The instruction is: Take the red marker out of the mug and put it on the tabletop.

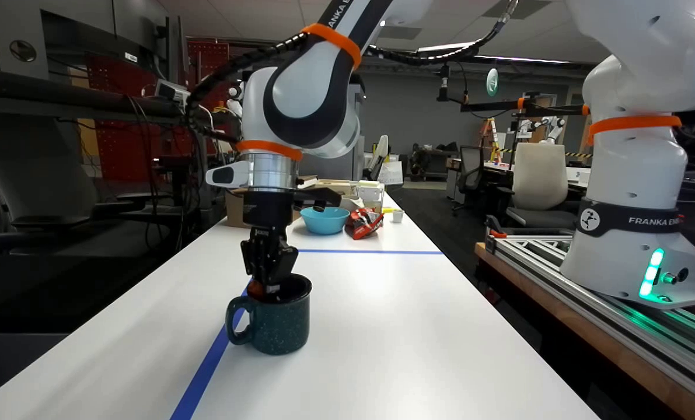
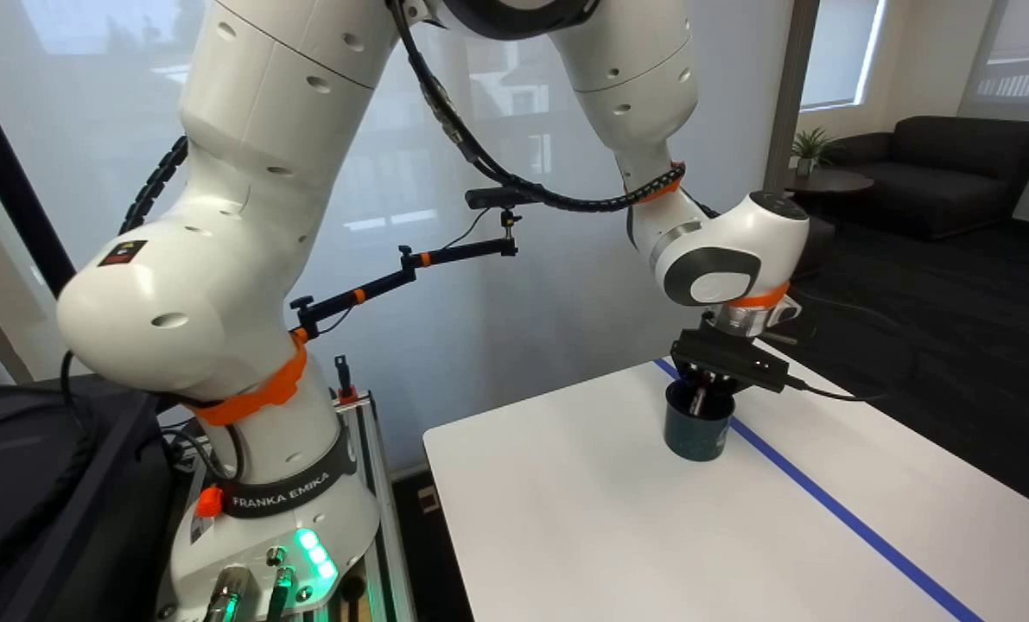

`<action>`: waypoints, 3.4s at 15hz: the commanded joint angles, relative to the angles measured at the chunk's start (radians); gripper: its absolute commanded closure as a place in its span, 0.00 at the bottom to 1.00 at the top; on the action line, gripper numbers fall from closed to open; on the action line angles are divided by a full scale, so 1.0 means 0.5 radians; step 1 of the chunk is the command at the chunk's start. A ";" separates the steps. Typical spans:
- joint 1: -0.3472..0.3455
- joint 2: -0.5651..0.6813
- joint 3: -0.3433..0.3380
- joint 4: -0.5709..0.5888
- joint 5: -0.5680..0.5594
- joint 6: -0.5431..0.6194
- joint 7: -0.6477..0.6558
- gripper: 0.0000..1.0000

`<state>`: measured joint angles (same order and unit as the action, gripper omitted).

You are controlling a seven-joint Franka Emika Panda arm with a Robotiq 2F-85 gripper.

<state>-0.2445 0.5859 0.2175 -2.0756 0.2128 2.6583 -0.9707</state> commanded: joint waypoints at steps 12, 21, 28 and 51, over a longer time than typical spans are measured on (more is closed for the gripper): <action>0.038 -0.955 -0.103 -0.640 0.096 -0.181 0.249 0.95; 0.118 -1.091 -0.549 -1.009 0.055 -0.147 0.485 0.95; -0.007 -0.654 -0.548 -0.898 0.409 -0.032 0.202 0.95; -0.199 -0.284 -0.296 -0.469 0.206 -0.113 0.347 0.10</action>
<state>-0.3521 0.5538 0.0556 -2.2497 0.3428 2.6260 -0.8400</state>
